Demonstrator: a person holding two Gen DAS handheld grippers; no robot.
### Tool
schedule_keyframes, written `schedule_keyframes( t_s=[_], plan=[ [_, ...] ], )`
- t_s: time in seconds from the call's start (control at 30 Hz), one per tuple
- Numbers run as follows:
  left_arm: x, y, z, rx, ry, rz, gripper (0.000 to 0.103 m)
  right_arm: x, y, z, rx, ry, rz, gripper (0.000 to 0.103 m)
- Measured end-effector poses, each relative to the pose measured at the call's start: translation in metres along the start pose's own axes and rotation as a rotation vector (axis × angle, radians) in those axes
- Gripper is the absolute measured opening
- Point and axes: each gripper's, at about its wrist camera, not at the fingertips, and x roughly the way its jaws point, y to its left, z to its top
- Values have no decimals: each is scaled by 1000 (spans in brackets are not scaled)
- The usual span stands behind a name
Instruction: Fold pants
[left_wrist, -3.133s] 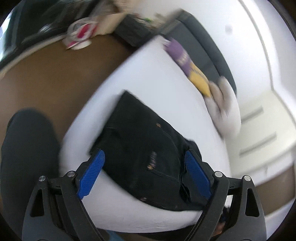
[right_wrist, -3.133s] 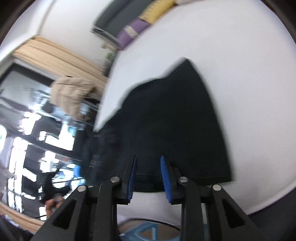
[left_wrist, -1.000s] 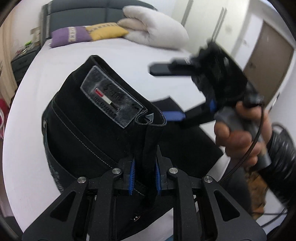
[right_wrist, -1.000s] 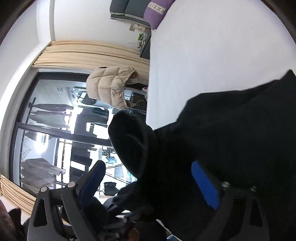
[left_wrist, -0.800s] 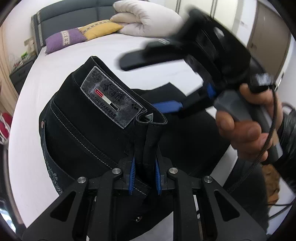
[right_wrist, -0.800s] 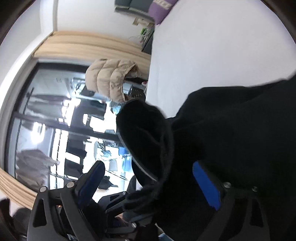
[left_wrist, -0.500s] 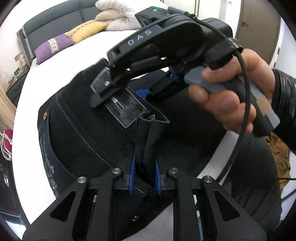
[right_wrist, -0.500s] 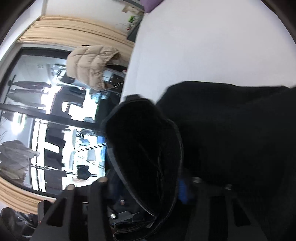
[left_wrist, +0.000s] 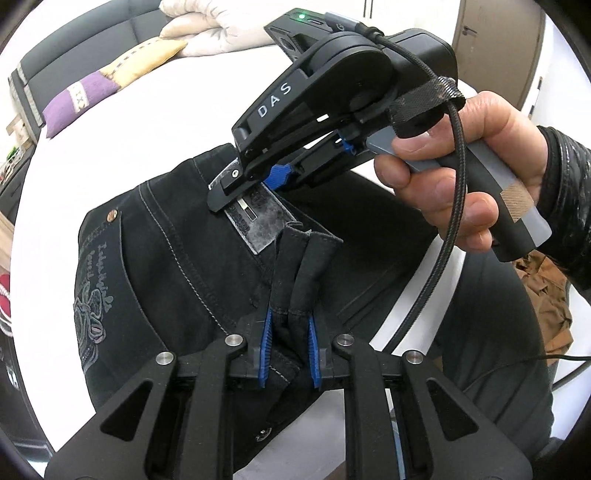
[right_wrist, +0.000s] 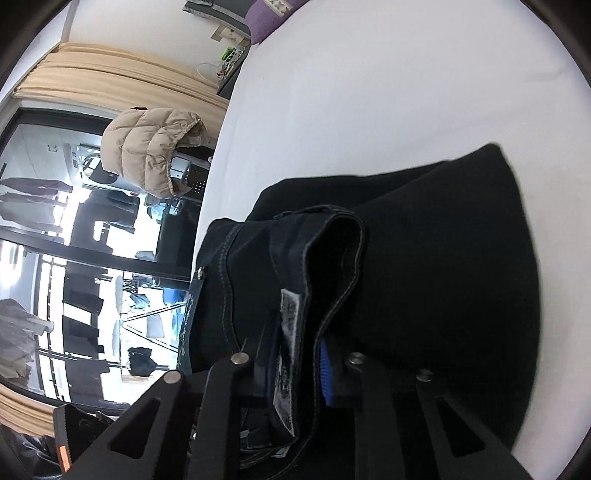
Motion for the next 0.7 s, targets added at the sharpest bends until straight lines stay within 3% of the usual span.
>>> schedule_keyframes(
  t_s=[0.17,0.37,0.57,0.7],
  plan=[
    [-1,-2,5,19,-7,-10,15,-14,1,4,-25,-24,-11,17],
    [7,-18,34,68,-15,-24,15,-34,-11,12,-29,-47,-15,17],
    [16,-20,36,98,-4,-43,15,-45,-27,10,-14,-61,-18,17],
    [3,-12,20,102,7,-48,15,-45,-35,9,4,-68,-19,17]
  ],
)
